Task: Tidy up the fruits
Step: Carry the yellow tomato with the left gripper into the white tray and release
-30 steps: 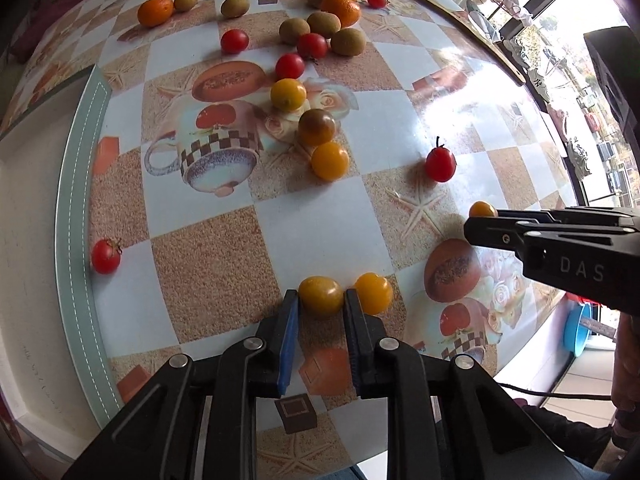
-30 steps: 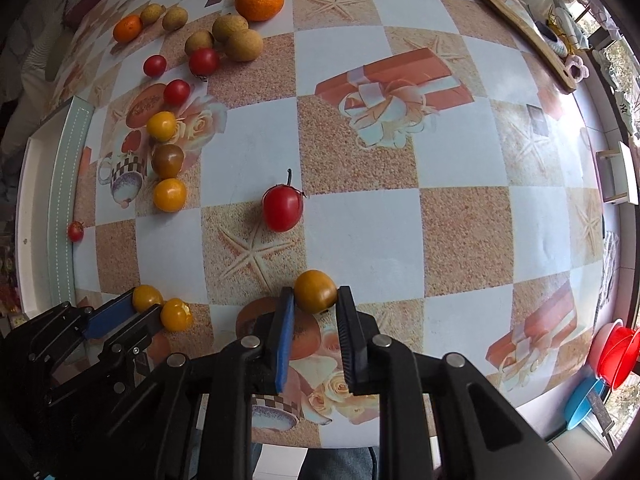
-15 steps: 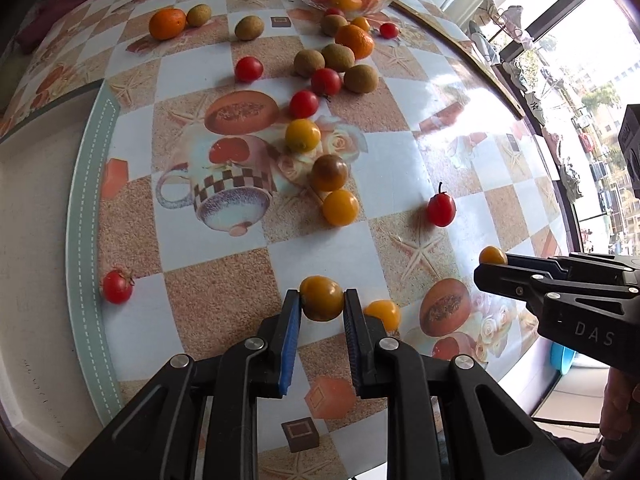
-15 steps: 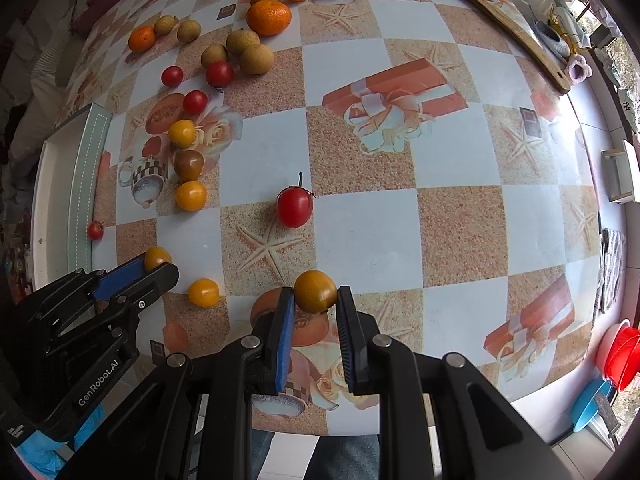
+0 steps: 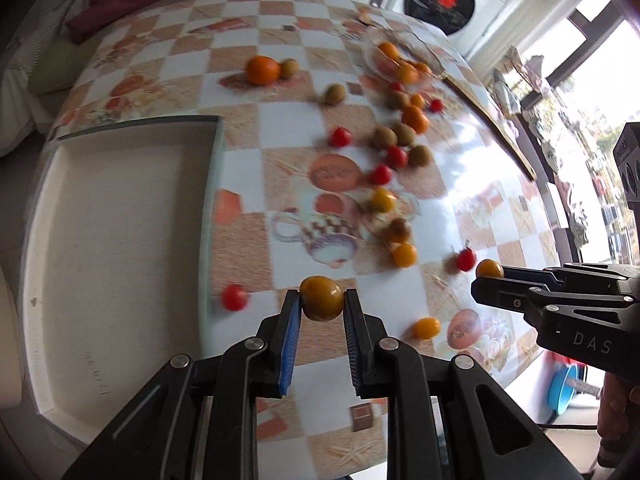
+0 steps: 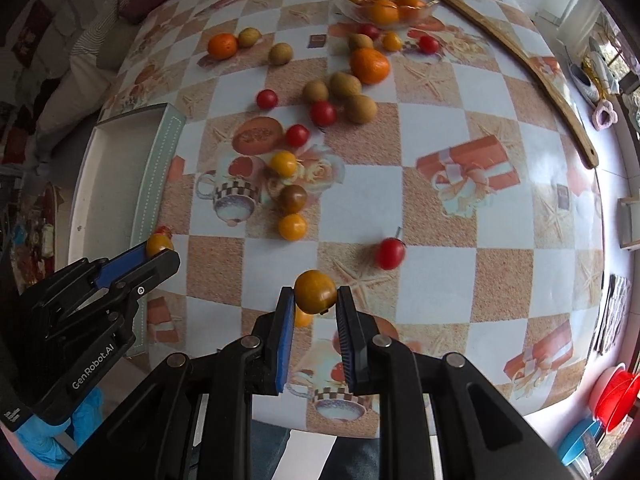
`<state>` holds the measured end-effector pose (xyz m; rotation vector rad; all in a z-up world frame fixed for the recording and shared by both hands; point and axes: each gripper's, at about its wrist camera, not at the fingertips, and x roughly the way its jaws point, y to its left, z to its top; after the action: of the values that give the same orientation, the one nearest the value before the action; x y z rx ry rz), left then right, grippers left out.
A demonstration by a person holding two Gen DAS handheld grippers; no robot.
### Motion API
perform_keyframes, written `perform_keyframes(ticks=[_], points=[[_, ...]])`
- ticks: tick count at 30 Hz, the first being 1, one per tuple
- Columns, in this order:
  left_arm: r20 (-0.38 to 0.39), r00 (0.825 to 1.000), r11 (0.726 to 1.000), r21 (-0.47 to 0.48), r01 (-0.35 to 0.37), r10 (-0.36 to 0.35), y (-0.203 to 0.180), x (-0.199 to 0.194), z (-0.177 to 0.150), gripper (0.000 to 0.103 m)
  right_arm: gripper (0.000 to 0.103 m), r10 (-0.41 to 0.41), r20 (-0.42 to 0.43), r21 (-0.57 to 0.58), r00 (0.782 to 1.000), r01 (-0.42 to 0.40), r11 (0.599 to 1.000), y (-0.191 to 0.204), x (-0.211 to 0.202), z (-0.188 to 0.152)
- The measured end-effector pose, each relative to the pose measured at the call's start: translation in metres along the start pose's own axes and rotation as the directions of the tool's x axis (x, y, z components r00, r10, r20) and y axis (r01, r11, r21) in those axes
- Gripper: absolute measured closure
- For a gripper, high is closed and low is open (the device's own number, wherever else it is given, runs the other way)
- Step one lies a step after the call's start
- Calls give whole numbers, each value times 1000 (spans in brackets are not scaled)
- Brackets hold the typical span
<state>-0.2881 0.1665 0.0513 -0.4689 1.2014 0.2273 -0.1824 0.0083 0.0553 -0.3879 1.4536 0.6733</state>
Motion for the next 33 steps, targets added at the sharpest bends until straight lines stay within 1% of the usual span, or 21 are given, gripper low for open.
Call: perform_keyframes(ticks=[5, 8, 12, 15, 19, 23, 30, 32, 33], points=[[41, 998, 996, -79, -52, 56, 51, -22, -3, 80, 81, 28, 8, -92, 1000, -27, 995, 57, 5, 23], [50, 994, 989, -119, -90, 97, 83, -30, -8, 80, 81, 48, 6, -146, 999, -47, 988, 91, 12, 37], [39, 988, 978, -155, -142, 150, 123, -32, -14, 80, 81, 78, -12, -203, 997, -79, 976, 134, 23, 52], [24, 983, 971, -162, -178, 184, 147, -26, -17, 80, 81, 91, -31, -237, 995, -96, 967, 165, 37, 60], [-2, 978, 964, -164, -208, 210, 170, -16, -20, 80, 81, 92, -71, -253, 993, -107, 962, 196, 61, 69], [-31, 974, 959, -167, -228, 226, 187, -4, -21, 80, 81, 73, -109, -262, 991, -99, 960, 217, 88, 74], [-49, 962, 955, -118, -272, 268, 190, 6, -24, 79, 80, 13, -141, -285, 990, -53, 957, 234, 117, 77], [-61, 958, 952, -105, -287, 282, 189, 9, -23, 59, 80, 1, -139, -298, 990, -43, 954, 238, 120, 75], [-55, 953, 948, -105, -301, 297, 189, 9, -23, 29, 78, -2, -136, -305, 991, -40, 951, 241, 120, 75]])
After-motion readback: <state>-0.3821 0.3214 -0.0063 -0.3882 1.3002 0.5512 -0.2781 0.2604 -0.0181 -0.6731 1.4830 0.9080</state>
